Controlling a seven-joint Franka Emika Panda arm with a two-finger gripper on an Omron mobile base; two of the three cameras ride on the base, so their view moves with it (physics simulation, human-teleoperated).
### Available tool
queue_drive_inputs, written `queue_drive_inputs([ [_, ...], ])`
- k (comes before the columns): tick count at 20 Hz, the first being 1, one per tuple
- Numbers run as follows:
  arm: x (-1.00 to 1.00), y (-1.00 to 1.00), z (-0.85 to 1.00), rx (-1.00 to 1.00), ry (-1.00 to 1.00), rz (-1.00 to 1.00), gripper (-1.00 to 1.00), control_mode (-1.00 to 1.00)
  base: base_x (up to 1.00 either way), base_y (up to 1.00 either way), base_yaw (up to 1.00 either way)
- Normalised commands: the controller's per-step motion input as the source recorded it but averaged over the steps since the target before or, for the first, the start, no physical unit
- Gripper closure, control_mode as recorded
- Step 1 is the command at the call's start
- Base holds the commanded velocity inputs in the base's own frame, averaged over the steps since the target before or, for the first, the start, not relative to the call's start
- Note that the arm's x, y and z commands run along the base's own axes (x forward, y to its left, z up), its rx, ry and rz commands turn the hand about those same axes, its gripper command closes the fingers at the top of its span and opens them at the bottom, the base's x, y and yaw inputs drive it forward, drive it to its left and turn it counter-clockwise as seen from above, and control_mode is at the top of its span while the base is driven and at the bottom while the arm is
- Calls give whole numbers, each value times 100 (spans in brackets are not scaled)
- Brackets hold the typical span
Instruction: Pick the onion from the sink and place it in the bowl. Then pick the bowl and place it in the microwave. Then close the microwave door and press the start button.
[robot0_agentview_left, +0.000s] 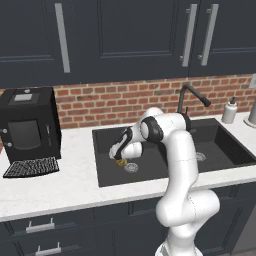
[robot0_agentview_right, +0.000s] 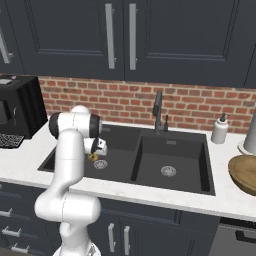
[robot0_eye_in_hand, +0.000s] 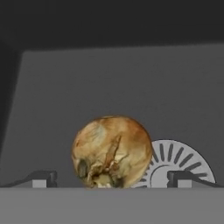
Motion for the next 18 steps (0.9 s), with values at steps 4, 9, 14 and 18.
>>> queue_drive_inputs([
  [4,8,3,-21,0,2,0,-100,-100,0,0,0],
  [9,6,2,-21,0,3,0,-100,-100,0,0,0],
  [14,6,3,-21,0,2,0,-100,-100,0,0,0],
  [18,0,14,-20,-1,3,0,100,-100,0,0,0],
])
